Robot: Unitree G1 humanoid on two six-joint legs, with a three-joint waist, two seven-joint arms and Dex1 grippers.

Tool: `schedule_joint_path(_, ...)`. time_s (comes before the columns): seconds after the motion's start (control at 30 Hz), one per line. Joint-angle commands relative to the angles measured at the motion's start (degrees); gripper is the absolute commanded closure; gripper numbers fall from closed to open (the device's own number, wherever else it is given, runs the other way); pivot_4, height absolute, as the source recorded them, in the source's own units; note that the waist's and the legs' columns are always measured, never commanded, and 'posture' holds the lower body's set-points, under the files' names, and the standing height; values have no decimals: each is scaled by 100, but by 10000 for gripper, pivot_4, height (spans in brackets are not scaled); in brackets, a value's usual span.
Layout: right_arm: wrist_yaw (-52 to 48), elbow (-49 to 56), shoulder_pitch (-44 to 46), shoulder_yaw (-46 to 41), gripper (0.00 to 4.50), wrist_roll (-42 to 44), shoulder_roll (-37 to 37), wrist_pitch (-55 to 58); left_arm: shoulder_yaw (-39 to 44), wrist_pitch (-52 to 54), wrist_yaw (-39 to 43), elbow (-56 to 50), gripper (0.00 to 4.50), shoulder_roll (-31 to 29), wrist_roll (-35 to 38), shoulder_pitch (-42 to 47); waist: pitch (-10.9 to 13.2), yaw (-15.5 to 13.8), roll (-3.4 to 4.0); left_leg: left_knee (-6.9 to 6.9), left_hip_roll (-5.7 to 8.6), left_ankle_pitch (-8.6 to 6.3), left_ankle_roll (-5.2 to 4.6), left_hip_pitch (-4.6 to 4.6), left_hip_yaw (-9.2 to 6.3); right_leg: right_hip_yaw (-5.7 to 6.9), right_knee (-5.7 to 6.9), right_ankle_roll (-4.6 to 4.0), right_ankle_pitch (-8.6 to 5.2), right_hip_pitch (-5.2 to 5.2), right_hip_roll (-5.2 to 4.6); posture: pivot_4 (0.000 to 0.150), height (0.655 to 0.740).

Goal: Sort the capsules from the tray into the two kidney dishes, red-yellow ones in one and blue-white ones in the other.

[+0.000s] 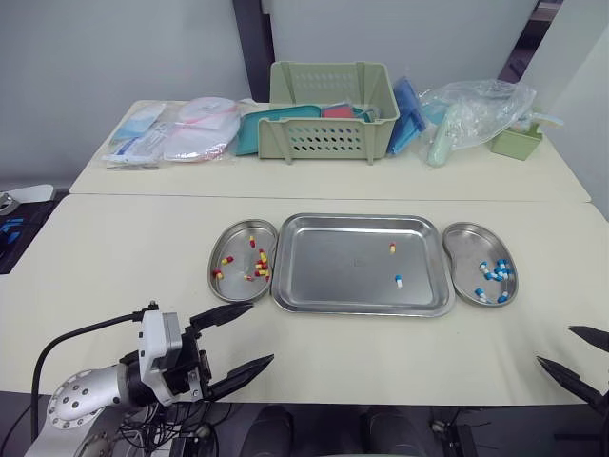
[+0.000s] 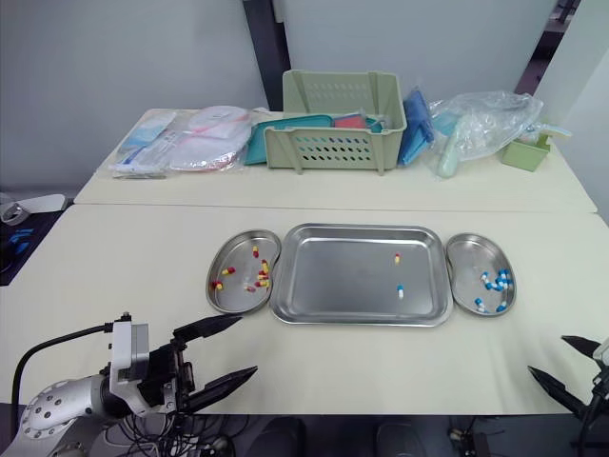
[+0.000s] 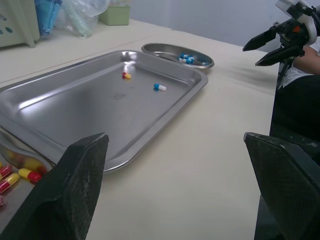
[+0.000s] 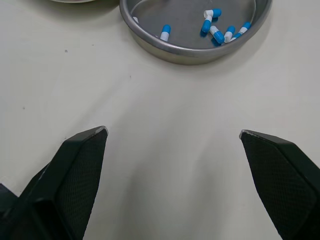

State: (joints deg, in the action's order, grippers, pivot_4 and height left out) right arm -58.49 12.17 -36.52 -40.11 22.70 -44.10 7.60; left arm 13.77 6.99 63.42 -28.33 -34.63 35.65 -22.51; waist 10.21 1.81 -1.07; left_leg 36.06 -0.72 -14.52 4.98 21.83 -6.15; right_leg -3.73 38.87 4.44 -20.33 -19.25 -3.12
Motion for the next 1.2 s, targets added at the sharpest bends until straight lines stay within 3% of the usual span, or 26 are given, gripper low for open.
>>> schedule_joint_path(0.03,-4,460,-232,-334,0,119,103,25,-52,-323,143,80,163,23,-82,70,0,-7,1,0,0,0,0,1,0,0,0,0,0,0,0,1500,7400)
schedule_joint_path(0.27,679,2597,-393,71,0,610,259,1184,-155,-784,338,544,163,93,-260,209,-7,17,12,-1,-1,0,0,0,-1,0,1,0,0,-1,1,1500,7400)
schedule_joint_path(0.47,2030,3877,795,1451,0,931,189,2693,-252,-961,380,565,163,136,-300,120,-7,-10,-2,0,-1,0,0,5,-9,6,0,0,0,-2,2,1500,7400)
schedule_joint_path(0.63,2807,3871,1827,2547,12330,599,212,3421,-346,-1068,295,561,0,203,-388,69,-7,-11,-10,1,0,0,0,6,-9,7,-2,0,0,-3,1,1500,7400)
schedule_joint_path(0.87,3857,3318,3341,3932,12330,-93,535,4382,-530,-1143,135,515,0,294,-516,83,-8,-3,-12,0,0,0,0,7,-13,9,1,-1,0,-7,1,1500,7400)
schedule_joint_path(1.2,4312,2550,4623,4414,12330,-337,1024,5689,-749,-1273,-8,578,0,376,-665,150,-7,2,-10,0,0,0,0,9,-12,8,1,-1,0,-13,1,1500,7400)
